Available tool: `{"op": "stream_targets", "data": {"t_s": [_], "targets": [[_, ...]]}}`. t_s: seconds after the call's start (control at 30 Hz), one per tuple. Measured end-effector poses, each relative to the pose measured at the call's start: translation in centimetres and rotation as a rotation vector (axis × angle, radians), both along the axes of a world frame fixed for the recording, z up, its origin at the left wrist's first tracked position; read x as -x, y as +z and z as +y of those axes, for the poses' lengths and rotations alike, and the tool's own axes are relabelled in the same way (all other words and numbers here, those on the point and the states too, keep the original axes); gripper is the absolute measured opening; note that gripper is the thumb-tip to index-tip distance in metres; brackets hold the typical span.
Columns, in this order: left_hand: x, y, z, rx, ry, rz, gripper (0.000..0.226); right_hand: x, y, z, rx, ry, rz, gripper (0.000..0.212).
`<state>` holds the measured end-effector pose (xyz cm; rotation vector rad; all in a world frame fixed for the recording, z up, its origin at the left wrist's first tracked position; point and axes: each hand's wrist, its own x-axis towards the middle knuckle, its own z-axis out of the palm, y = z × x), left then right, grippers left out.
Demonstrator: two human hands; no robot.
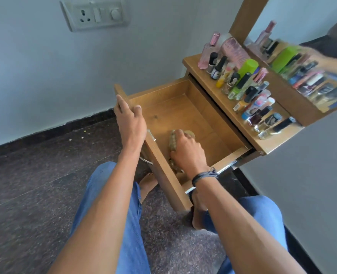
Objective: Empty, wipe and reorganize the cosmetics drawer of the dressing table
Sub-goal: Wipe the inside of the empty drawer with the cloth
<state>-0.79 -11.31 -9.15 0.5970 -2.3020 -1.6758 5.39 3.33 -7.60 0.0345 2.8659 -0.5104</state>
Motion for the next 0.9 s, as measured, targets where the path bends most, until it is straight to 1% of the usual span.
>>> {"op": "stream_targets", "data": {"t_s": [0.1,0.17,0.23,0.3,0.37,0.43,0.53,0.6,0.7,0.77,0.83,0.9], "targets": [[-0.3,0.4,0.3,0.021,0.016,-0.003,0.067,-0.6,0.6,1.3,0.017,-0.038,-0.008,0.048],[-0.7,1.1,0.7,0.090,0.045,0.018,0.070,-1.0,1.6,2.7,0.107,-0.121,-0.022,0.049],[-1.1,1.6,1.3,0.196,0.075,0.047,0.073,-1.7,2.9,4.1,0.281,-0.211,0.004,0.048],[-1.4,2.1,1.9,0.308,0.079,0.091,0.075,-2.9,4.3,5.8,0.521,-0.293,0.053,0.045],[-1.6,2.6,2.8,0.384,0.051,0.126,0.074,-4.7,5.9,7.6,0.743,-0.373,0.062,0.040],[-1.9,3.1,3.7,0.440,-0.004,0.188,0.069,-6.7,7.5,9.5,0.854,-0.422,0.038,0.036],[-2.8,3.7,5.6,0.494,-0.102,0.278,0.057,-9.5,9.6,12.1,0.920,-0.475,0.000,0.031],[-3.6,3.8,7.2,0.496,-0.187,0.281,0.051,-11.0,10.4,13.8,0.900,-0.502,0.009,0.032],[-4.3,3.3,8.8,0.516,-0.350,0.261,0.048,-12.3,11.4,16.4,0.852,-0.528,0.049,0.038],[-4.3,2.9,9.2,0.549,-0.405,0.241,0.046,-12.7,12.2,18.2,0.831,-0.548,0.110,0.040],[-4.3,2.9,9.1,0.537,-0.414,0.213,0.044,-12.3,13.0,20.0,0.780,-0.562,0.202,0.042],[-4.2,3.0,9.1,0.513,-0.421,0.190,0.042,-11.1,13.2,22.0,0.682,-0.579,0.297,0.041]]}}
